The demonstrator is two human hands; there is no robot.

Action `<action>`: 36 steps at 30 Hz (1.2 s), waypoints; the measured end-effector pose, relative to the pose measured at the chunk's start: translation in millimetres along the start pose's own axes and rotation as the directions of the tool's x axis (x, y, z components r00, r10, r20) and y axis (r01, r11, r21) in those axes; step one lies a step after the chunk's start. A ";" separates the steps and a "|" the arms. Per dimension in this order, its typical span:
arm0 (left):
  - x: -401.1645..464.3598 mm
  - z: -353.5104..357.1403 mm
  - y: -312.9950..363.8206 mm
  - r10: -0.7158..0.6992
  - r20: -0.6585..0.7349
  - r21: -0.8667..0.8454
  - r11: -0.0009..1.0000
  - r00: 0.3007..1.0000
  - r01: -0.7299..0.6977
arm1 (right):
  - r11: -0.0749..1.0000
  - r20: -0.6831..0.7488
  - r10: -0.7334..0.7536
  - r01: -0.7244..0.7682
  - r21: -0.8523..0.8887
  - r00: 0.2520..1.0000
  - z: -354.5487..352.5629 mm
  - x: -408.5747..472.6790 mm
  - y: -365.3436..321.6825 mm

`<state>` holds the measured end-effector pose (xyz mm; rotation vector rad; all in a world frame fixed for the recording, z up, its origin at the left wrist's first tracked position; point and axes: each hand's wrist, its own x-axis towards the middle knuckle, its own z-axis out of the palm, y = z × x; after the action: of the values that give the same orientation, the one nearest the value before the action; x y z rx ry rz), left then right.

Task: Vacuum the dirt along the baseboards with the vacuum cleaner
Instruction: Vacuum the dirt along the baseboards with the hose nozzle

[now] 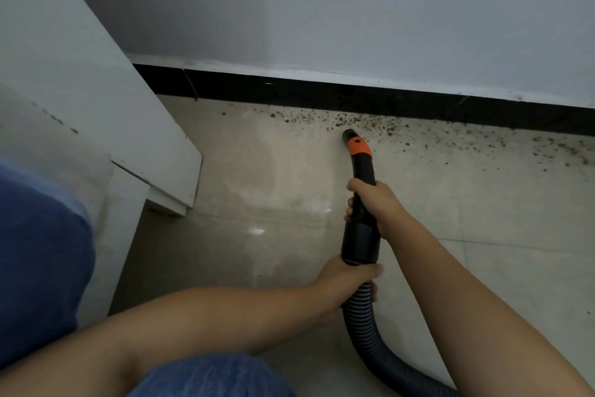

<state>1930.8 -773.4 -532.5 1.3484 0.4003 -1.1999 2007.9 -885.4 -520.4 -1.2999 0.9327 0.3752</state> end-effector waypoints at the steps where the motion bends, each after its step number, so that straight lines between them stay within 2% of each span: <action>1: 0.6 0.8 1.0 0.003 -0.003 0.004 1.000 1.000 -0.003 | 1.000 0.003 0.004 -0.004 0.001 1.000 -0.1 1.0 -1.7; 10: 1.4 1.1 -6.5 -0.006 -0.089 -0.087 0.996 0.996 -0.002 | 0.991 0.114 0.016 -0.001 -0.133 0.993 20.0 4.2 -3.8; 27: -9.2 6.2 -10.1 0.009 -0.108 -0.212 0.977 0.994 -0.032 | 0.967 0.224 0.051 0.008 -0.254 0.973 34.5 2.8 -3.9; 31: -6.7 3.8 -5.5 0.016 -0.121 -0.238 0.970 0.993 -0.044 | 0.966 0.210 0.038 0.018 -0.258 0.977 40.6 5.7 -7.2; 36: 2.3 0.8 7.5 0.033 -0.134 -0.172 0.983 0.990 -0.056 | 0.981 0.090 -0.012 0.029 -0.193 0.996 31.5 14.9 -16.1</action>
<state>1937.6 -776.6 -530.3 1.2794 0.5537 -1.0173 2040.0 -864.4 -521.8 -1.4571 0.8226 0.5136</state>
